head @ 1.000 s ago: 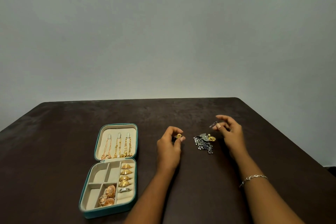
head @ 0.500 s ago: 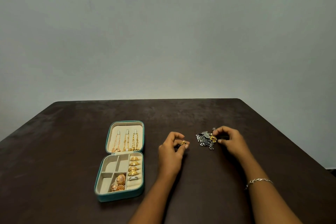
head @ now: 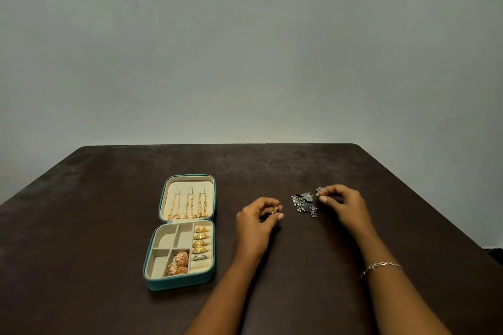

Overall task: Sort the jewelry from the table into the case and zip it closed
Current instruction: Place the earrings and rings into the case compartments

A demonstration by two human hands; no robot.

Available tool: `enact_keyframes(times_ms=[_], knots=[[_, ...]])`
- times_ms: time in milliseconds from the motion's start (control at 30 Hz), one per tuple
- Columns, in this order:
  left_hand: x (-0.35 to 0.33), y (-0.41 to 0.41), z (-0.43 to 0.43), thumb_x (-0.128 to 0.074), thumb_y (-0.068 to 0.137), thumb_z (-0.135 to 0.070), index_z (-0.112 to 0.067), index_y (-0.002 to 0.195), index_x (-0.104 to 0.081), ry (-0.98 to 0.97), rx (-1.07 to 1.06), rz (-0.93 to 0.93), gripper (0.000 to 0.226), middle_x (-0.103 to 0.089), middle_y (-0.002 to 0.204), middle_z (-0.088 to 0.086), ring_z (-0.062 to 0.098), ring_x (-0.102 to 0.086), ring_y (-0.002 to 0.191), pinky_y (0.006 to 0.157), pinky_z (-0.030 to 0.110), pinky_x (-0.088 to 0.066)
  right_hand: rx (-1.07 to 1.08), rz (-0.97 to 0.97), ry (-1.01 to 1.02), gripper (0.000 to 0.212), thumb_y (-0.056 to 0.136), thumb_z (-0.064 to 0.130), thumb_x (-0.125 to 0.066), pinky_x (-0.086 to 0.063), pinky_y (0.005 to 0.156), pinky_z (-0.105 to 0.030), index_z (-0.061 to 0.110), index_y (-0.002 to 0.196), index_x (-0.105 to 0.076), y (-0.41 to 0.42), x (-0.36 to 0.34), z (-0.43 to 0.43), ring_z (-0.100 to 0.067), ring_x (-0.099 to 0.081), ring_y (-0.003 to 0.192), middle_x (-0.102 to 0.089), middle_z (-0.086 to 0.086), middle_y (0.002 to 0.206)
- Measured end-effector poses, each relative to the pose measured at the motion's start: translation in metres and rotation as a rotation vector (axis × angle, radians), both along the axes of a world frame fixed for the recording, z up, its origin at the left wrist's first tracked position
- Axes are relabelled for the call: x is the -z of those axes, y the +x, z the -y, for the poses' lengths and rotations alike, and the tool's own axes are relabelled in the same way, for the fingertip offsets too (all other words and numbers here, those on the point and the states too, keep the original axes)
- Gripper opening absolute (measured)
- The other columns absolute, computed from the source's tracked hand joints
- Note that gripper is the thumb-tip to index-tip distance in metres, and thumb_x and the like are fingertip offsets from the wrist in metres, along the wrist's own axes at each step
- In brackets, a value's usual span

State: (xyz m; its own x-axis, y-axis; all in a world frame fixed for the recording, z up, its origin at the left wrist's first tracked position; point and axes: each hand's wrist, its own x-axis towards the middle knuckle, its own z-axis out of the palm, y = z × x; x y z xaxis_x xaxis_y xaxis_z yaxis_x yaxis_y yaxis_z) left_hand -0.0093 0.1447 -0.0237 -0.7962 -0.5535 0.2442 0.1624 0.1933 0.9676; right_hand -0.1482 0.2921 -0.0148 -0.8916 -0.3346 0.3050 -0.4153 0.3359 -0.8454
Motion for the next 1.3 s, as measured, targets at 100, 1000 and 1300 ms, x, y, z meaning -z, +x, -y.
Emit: enact_keyframes(times_ms=[100,1000,1300], knots=[[0.001,0.0,0.0,-0.067,0.079,0.0,-0.025,0.081,-0.065,0.012,-0.016,-0.01,0.025,-0.072,0.085,0.001,0.008,-0.068,0.086,0.079,0.034,-0.056,-0.035,0.09,-0.291,0.01,0.083,-0.002,-0.06,-0.048,0.068,-0.013,0.007,0.082,-0.065,0.007,-0.002,-0.001,-0.01,-0.061,0.083,-0.068,-0.004,0.092],[-0.001,0.044,-0.014,-0.057,0.084,0.005,-0.017,0.078,-0.063,-0.015,0.009,-0.083,0.024,-0.071,0.074,-0.004,0.01,-0.07,0.081,0.071,0.019,-0.052,-0.272,0.428,-0.56,0.018,0.085,-0.012,-0.048,-0.057,0.069,-0.024,0.0,0.087,-0.061,0.105,0.002,0.003,-0.015,-0.069,0.073,-0.072,-0.01,0.076],[-0.002,0.078,-0.02,-0.058,0.084,0.003,-0.023,0.077,-0.064,-0.045,0.023,-0.078,0.027,-0.07,0.076,-0.003,0.009,-0.069,0.083,0.071,0.022,-0.052,-0.306,0.464,-0.524,0.019,0.09,-0.005,-0.044,-0.045,0.05,-0.016,0.002,0.088,-0.062,0.121,-0.009,0.005,-0.012,-0.069,0.07,-0.073,-0.008,0.076]])
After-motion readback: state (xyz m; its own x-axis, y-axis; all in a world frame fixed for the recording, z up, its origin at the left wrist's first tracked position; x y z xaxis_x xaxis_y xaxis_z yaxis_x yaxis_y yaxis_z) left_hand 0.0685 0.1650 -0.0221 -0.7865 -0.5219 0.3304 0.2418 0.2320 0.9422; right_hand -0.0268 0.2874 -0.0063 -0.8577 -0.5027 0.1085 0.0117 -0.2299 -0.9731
